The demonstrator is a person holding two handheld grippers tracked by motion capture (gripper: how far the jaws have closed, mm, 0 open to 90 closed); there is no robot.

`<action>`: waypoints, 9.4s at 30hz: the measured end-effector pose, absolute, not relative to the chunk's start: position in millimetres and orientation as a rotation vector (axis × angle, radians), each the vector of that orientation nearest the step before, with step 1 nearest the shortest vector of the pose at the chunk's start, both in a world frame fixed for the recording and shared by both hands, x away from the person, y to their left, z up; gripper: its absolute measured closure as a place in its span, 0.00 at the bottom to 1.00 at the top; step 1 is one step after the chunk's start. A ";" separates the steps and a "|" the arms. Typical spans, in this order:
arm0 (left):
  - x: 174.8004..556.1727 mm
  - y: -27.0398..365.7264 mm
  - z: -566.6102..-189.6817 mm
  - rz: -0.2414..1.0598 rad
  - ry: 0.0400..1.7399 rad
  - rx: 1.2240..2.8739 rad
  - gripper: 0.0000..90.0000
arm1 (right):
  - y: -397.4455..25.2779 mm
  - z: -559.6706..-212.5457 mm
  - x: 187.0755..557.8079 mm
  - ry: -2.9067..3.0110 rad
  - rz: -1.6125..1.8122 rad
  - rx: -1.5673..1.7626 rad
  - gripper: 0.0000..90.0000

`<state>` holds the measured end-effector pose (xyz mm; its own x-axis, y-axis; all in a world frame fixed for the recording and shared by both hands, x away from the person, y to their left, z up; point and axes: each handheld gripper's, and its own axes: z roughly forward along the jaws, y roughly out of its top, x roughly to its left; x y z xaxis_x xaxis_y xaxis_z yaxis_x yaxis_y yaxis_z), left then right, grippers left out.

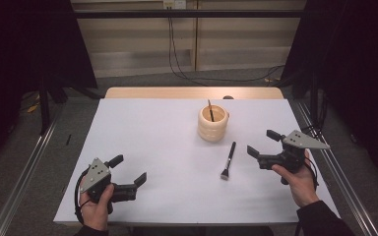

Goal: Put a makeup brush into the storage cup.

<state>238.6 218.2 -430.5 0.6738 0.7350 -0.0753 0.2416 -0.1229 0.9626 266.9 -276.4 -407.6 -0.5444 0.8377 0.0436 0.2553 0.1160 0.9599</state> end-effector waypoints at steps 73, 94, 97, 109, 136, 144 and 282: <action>239.5 218.2 -431.6 0.501 0.807 1.687 0.02 | -221.3 -427.1 353.5 2.589 0.795 1.536 0.32; 239.7 218.2 -431.8 0.498 0.798 1.694 0.02 | -209.1 -442.7 359.4 2.641 0.634 1.597 0.46; 239.9 218.3 -432.1 0.496 0.803 1.690 0.02 | -207.9 -445.6 360.7 2.640 0.636 1.595 0.48; 239.7 218.0 -432.1 0.495 0.798 1.693 0.02 | -203.9 -452.0 362.4 2.635 0.541 1.639 0.59; 239.2 218.8 -431.7 0.504 0.811 1.688 0.02 | -212.7 -452.1 368.3 2.607 0.482 1.689 0.88; 239.0 218.5 -431.7 0.504 0.811 1.689 0.02 | -214.5 -447.0 364.7 2.612 0.522 1.697 0.88; 231.2 209.2 -412.7 0.470 0.760 1.660 0.01 | -189.7 -362.9 276.8 2.536 1.485 0.736 0.88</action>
<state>231.2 209.2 -412.7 0.7059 0.7018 -0.0963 0.2277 -0.0960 0.9690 276.8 -189.7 -362.9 -0.8761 0.4600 0.1442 0.3509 0.4033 0.8451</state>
